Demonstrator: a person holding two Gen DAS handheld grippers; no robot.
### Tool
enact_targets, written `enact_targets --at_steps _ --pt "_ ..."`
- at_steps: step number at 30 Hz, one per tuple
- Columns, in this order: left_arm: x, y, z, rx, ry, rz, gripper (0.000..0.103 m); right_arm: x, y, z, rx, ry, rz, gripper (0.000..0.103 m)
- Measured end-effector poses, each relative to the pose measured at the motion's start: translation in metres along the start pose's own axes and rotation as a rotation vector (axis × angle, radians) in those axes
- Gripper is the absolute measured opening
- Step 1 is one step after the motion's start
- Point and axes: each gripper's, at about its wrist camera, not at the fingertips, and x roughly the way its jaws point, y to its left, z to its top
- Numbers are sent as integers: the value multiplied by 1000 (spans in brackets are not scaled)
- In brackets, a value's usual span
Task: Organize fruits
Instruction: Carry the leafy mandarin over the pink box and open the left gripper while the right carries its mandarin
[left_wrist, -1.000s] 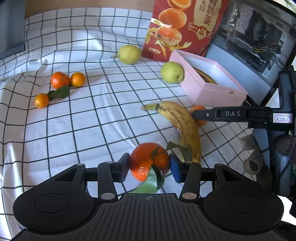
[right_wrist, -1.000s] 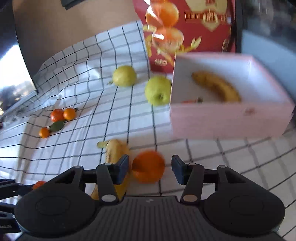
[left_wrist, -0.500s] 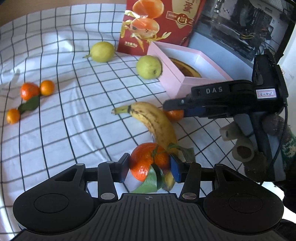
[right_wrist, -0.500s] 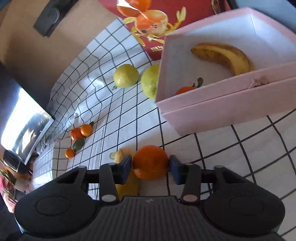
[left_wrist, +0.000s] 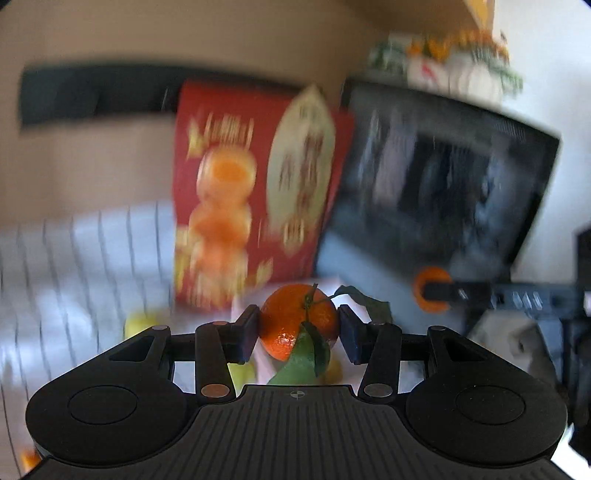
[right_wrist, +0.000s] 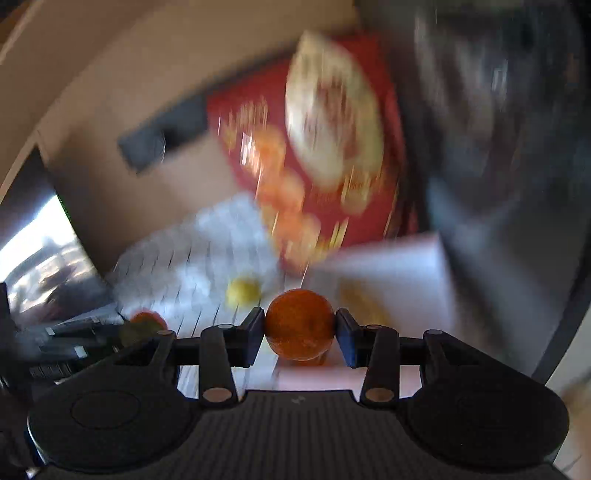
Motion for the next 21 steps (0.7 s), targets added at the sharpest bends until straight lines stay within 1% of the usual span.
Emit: enact_targets --at_steps 1,2,3,4,5,7,8,10,12,15,18,19,21 --pt "9 -4 13 10 -12 8 51 -4 1 10 -35 -36 -32 42" --pt "23 -7 24 21 -4 12 51 -7 2 19 -79 -71 -68 42" --pt "39 -10 31 24 21 13 51 -9 3 25 -119 -97 -98 42" --pt "57 -12 34 18 64 5 51 -10 4 29 -154 -118 -123 42" --pt "74 -12 34 9 107 -11 51 -10 3 32 -173 -127 -131 42" --pt "115 -16 23 8 207 -37 51 -5 -1 33 -178 -115 -102 42" --pt "132 -19 16 15 251 -31 51 -3 -5 32 -176 -105 -92 42" --pt "162 -26 -2 51 332 -2 51 4 -12 27 -178 -82 -90 42" --pt "183 -31 -17 80 392 35 51 10 -21 22 -160 -50 -97 42" --pt "200 -32 -30 101 450 84 51 19 -36 12 -140 3 -99 41" --pt "205 -32 -40 121 510 78 52 24 -46 3 -139 38 -106 41" --pt "206 -33 -43 130 522 84 52 26 -49 0 -135 48 -103 41" --pt "207 -32 -46 135 524 104 51 30 -53 -3 -129 61 -95 41"
